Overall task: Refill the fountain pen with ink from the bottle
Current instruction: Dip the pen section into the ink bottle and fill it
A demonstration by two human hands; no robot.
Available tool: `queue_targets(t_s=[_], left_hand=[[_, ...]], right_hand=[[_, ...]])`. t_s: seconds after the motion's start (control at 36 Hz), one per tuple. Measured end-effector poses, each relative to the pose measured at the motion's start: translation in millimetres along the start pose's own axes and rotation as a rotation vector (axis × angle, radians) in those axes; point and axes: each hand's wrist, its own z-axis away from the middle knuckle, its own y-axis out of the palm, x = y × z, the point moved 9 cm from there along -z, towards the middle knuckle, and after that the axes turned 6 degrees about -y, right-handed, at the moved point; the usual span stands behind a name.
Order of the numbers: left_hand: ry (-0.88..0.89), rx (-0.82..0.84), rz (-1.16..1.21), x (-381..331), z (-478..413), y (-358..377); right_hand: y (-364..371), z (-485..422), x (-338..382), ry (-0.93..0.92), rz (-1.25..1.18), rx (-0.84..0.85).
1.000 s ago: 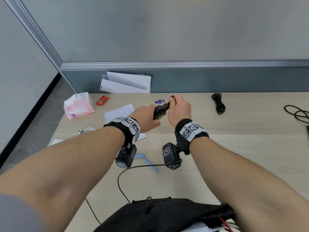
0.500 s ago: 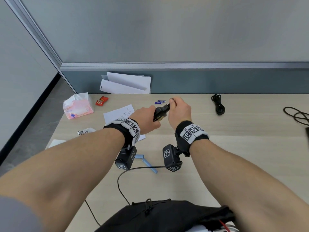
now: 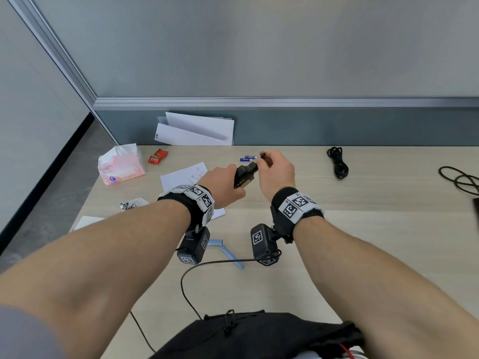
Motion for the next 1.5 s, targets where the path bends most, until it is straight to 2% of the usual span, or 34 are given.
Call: queue_targets(t_s=[0.22, 0.56, 1.0, 1.5], left_hand=[[-0.005, 0.015, 0.003, -0.3, 1.7, 1.3], [0.018, 0.016, 0.002, -2.1, 4.7, 2.8], [0.031, 0.027, 0.014, 0.5, 5.9, 7.0], [-0.028, 0.023, -0.003, 11.9, 11.5, 0.3]], right_hand=[[0.4, 2.4, 1.6, -0.006, 0.022, -0.002], [-4.7, 1.8, 11.5, -0.098, 0.178, -0.003], [-13.7, -0.6, 11.1, -0.098, 0.223, -0.049], [1.9, 2.4, 7.4, -0.02, -0.04, -0.01]])
